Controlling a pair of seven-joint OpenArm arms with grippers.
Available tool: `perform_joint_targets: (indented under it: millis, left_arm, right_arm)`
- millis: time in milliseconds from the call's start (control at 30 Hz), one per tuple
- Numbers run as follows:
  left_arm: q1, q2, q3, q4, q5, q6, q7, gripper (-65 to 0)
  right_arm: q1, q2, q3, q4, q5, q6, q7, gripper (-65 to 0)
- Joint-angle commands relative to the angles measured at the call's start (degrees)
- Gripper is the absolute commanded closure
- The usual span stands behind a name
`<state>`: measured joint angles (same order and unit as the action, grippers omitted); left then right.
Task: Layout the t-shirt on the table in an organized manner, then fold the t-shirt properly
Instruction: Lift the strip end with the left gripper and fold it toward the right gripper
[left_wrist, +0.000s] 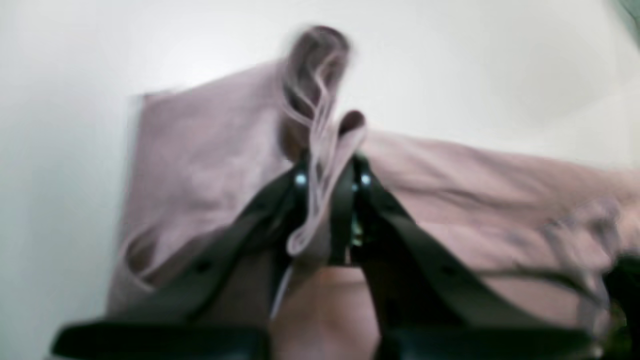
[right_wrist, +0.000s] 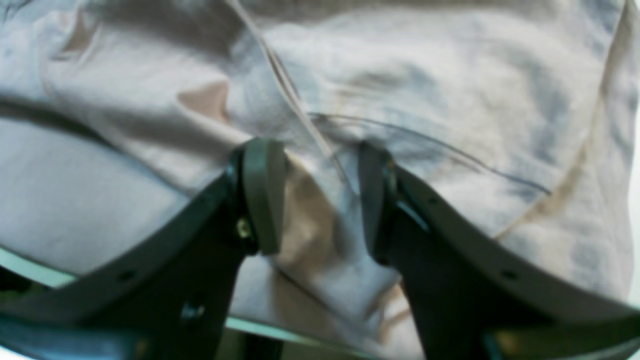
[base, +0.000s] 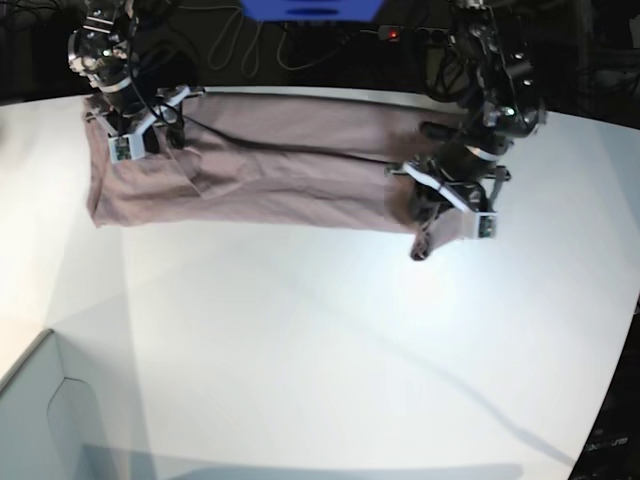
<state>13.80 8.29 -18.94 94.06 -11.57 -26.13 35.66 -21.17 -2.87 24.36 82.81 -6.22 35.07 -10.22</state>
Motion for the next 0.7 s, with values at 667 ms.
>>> perform_joint_targets:
  millis: [667]
  left_arm:
    - [-0.6,-2.6,37.3,-13.0,-1.0,21.9,-24.5,-0.3]
  right_arm:
    - [-0.3,0.3,0.2,0.8,0.2,0.1,0.2,-24.4]
